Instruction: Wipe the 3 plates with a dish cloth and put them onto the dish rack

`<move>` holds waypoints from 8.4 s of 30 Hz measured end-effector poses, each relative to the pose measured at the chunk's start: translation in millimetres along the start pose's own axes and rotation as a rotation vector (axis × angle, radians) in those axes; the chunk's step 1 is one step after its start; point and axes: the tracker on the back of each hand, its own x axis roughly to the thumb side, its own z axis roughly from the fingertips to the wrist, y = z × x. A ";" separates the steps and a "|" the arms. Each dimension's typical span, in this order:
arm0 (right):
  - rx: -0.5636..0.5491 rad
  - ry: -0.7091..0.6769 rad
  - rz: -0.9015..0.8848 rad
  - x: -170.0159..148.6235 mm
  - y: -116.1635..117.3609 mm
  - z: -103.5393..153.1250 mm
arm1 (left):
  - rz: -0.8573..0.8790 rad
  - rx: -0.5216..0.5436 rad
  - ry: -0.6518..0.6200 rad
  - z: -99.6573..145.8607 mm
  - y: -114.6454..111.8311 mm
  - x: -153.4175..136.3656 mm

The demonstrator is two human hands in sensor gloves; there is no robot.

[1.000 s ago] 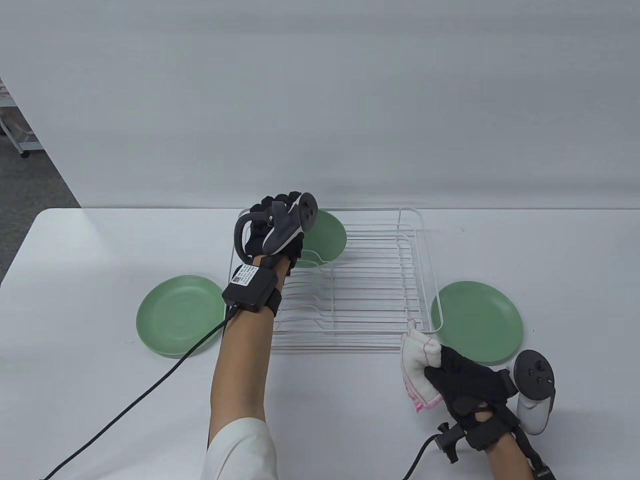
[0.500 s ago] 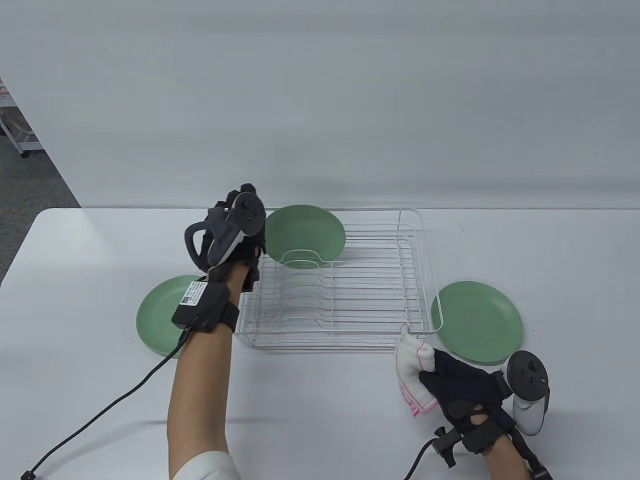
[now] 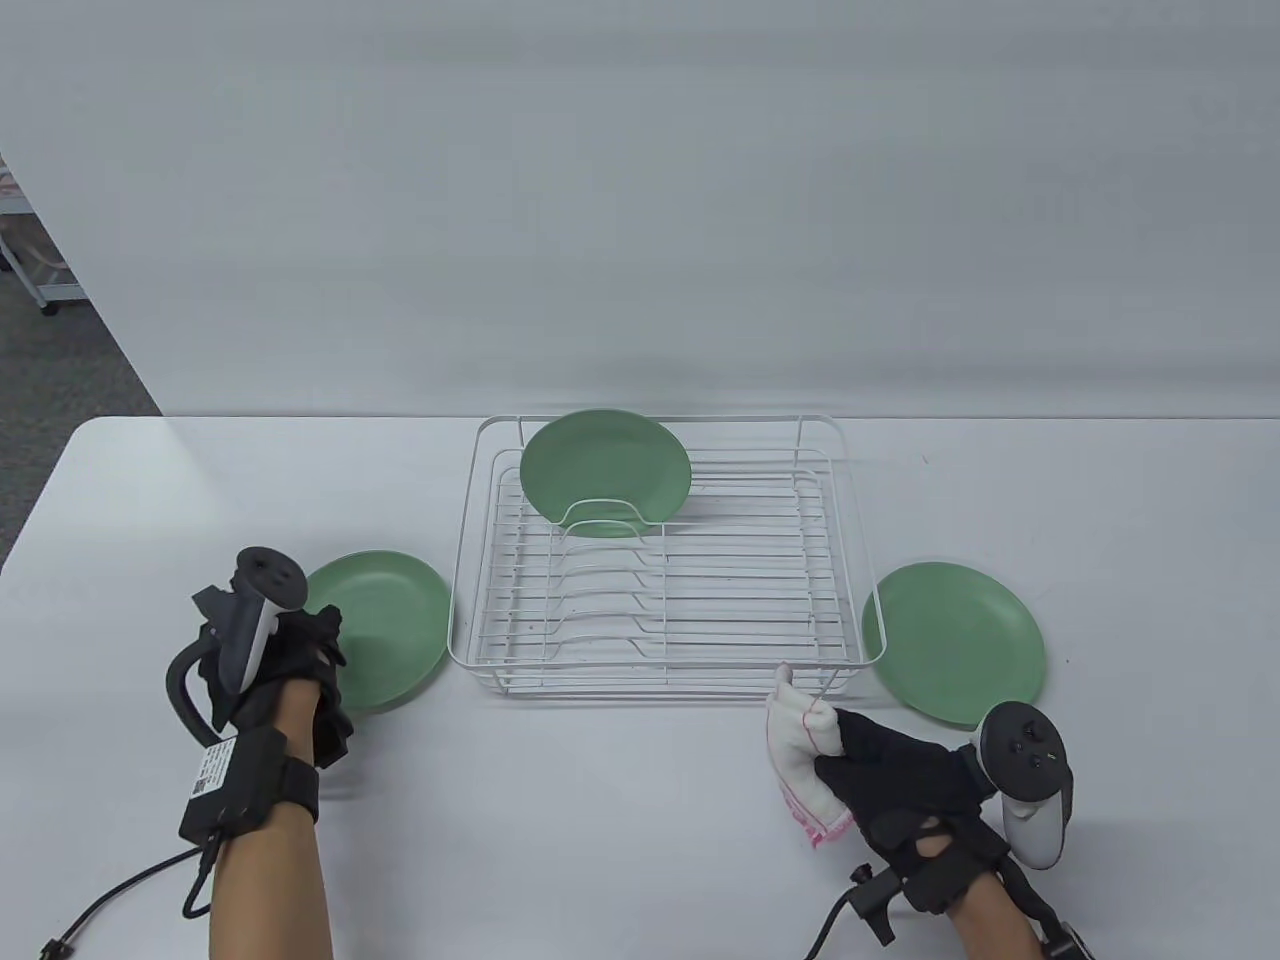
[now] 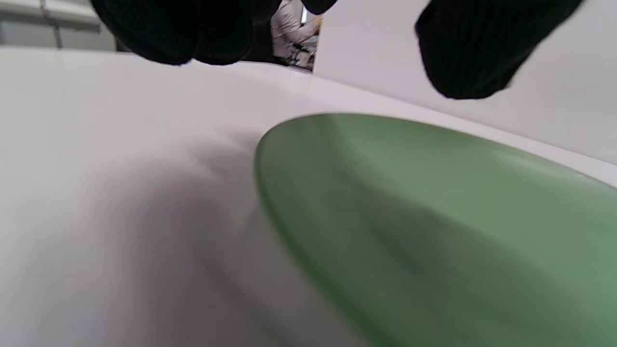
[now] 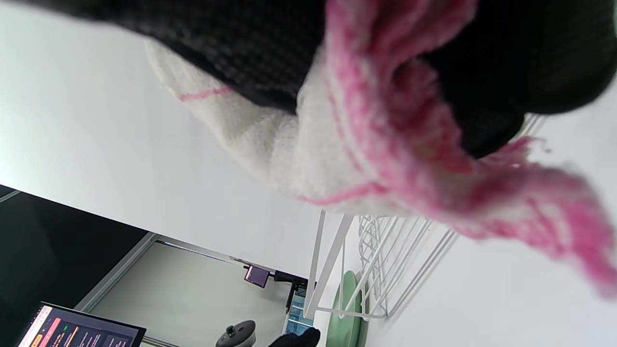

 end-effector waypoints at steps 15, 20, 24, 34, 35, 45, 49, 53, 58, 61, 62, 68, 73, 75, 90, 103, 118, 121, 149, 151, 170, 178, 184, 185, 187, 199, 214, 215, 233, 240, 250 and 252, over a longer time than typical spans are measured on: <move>0.009 0.047 0.033 -6.9 4.4 -2.5 | 0.348 -0.036 0.128 -7.8 -22.4 -45.0; 0.012 0.057 0.034 -7.1 4.8 -2.8 | 0.852 -0.183 0.006 -10.2 -32.7 -58.0; 0.014 0.066 0.029 -8.1 5.4 -3.1 | 1.018 -0.163 -0.082 -5.9 -24.5 -61.4; 0.010 0.060 0.019 -7.5 5.1 -3.3 | 1.215 -0.017 -0.409 40.8 48.6 -41.6; 0.010 0.058 0.017 -7.4 5.2 -3.2 | 1.263 -0.053 -0.469 50.6 53.9 -34.2; -0.005 0.066 -0.010 -9.6 4.1 -1.8 | 1.252 -0.137 -0.776 157.4 51.5 45.4; -0.038 0.056 -0.068 -6.7 -0.2 0.0 | 1.213 -0.142 -0.826 191.4 24.0 65.5; -0.107 0.032 -0.107 5.9 -4.8 1.8 | 1.115 -0.171 -0.856 221.3 -4.5 73.5; -0.184 0.064 0.021 23.9 4.4 -14.4 | 0.935 -0.117 -0.965 256.1 -19.2 79.3; -0.206 0.074 0.136 30.6 16.8 -28.3 | 0.893 -0.105 -1.037 269.4 -23.4 84.0; -0.211 0.078 0.150 31.1 21.1 -33.4 | 0.883 -0.105 -1.057 272.8 -25.0 85.2; -0.205 0.042 0.031 34.0 35.8 -54.4 | 0.769 -0.095 -1.142 282.4 -36.1 87.6; -0.063 -0.136 -0.117 52.8 55.4 -61.3 | 0.729 -0.166 -1.207 284.6 -42.2 93.1; 0.068 -0.153 -0.180 58.4 66.1 -60.8 | 0.735 -0.171 -1.211 285.2 -42.0 93.1; 0.442 0.041 -0.075 41.7 69.7 -53.0 | 0.809 -0.053 -1.238 290.2 -35.0 86.5; 0.025 0.184 0.124 20.2 30.5 -47.3 | 0.767 -0.038 -1.240 289.8 -36.7 84.8; 0.047 -0.125 -0.261 37.6 42.7 -40.0 | 0.673 -0.213 -1.331 299.1 -50.5 97.2; 0.129 -0.128 -0.262 41.5 55.6 -39.5 | 0.706 -0.217 -1.316 295.9 -49.6 95.8; -0.177 0.126 0.218 19.7 26.0 -41.8 | 0.666 -0.102 -1.297 297.3 -43.5 93.4; -0.201 0.075 0.134 19.4 24.0 -41.6 | 0.642 -0.132 -1.303 297.4 -44.9 95.2; 0.157 -0.145 -0.256 35.2 66.9 -42.7 | 0.658 -0.201 -1.310 292.6 -45.2 96.3; 0.400 0.051 -0.171 22.9 78.6 -47.5 | 0.727 -0.126 -1.251 285.4 -36.8 89.4; 0.446 0.206 -0.069 6.0 71.5 -52.5 | 0.679 -0.064 -1.239 287.4 -35.7 88.4; 0.431 0.226 -0.034 3.8 68.5 -53.6 | 0.677 -0.060 -1.239 287.6 -35.5 88.3; 0.393 0.261 0.022 0.4 62.8 -55.0 | 0.675 -0.060 -1.241 287.6 -35.6 88.2; 0.027 0.286 0.124 -5.6 27.9 -58.4 | 0.638 -0.088 -1.261 294.4 -40.7 91.8; 0.012 -0.099 -0.213 25.0 36.3 -53.8 | 0.634 -0.193 -1.324 300.7 -47.3 97.3; 0.039 -0.113 -0.235 27.8 40.2 -52.7 | 0.634 -0.195 -1.326 301.2 -47.8 97.7; 0.448 0.049 -0.129 24.7 73.5 -46.6 | 0.712 -0.106 -1.281 295.1 -40.4 89.2; 0.398 0.241 0.103 1.3 54.5 -48.5 | 0.625 0.005 -1.304 300.9 -40.2 89.4; -0.010 0.209 0.091 -2.3 23.3 -46.1 | 0.642 -0.040 -1.294 296.0 -40.8 89.4; -0.086 0.176 0.039 -1.7 17.3 -44.3 | 0.638 -0.060 -1.309 295.8 -40.3 90.1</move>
